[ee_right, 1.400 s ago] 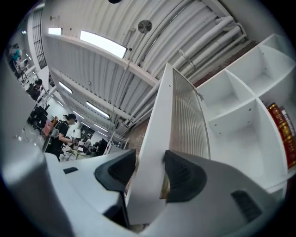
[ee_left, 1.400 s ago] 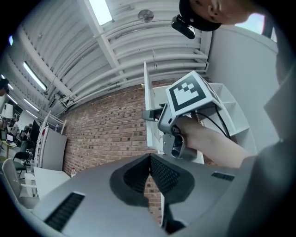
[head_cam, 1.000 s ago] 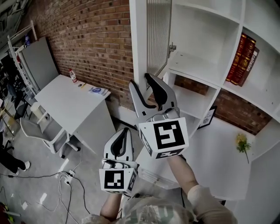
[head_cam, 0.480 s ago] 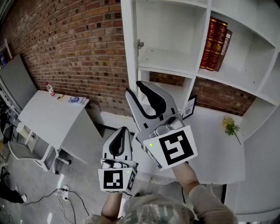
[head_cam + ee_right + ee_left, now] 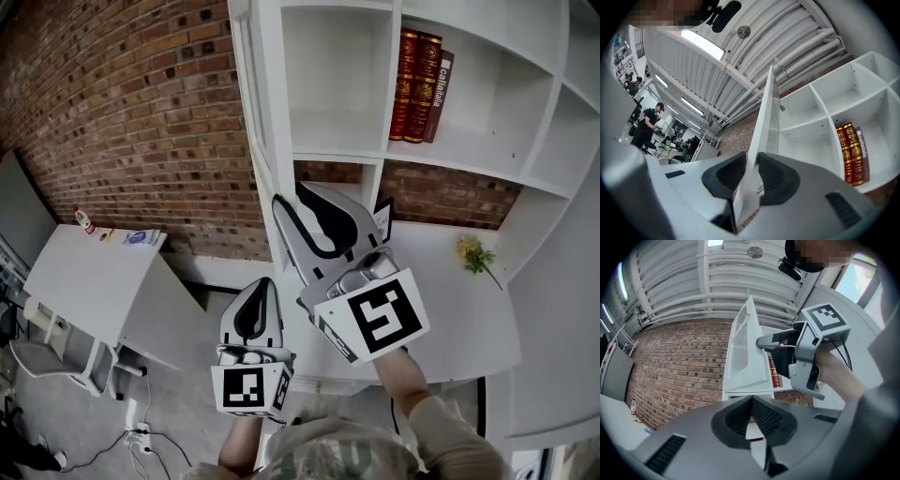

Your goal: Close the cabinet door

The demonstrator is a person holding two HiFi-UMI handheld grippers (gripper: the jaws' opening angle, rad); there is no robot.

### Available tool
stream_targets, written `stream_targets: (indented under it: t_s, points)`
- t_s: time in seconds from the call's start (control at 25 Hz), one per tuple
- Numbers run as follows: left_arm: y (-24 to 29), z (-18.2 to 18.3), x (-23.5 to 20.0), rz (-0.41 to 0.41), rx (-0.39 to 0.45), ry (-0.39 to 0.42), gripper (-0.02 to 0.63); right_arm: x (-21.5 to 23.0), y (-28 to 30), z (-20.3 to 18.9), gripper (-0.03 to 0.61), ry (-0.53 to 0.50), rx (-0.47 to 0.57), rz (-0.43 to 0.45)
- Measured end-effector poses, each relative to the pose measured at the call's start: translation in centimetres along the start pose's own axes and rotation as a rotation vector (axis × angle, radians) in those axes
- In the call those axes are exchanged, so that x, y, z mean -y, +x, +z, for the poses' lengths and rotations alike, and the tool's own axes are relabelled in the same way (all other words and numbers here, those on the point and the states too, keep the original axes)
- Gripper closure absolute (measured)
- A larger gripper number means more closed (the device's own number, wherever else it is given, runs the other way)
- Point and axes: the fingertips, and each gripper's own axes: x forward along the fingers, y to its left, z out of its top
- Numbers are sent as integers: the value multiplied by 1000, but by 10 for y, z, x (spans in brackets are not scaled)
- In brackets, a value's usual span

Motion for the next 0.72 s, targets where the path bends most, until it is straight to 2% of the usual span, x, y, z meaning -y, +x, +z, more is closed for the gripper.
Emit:
stream_targets:
  t_s: [0.24,0.36,0.72]
  points:
    - [9,-6,8,-35,-3,-9,600,23,-9,-4,491,50,-9,-23]
    - [14,-7,12,-59,-5,-16,600,42,-16,-6,494,36,-28,-83]
    - [33,-15,42,-151,-15,-37,600,128,-28,-31,497,87,-90,-282]
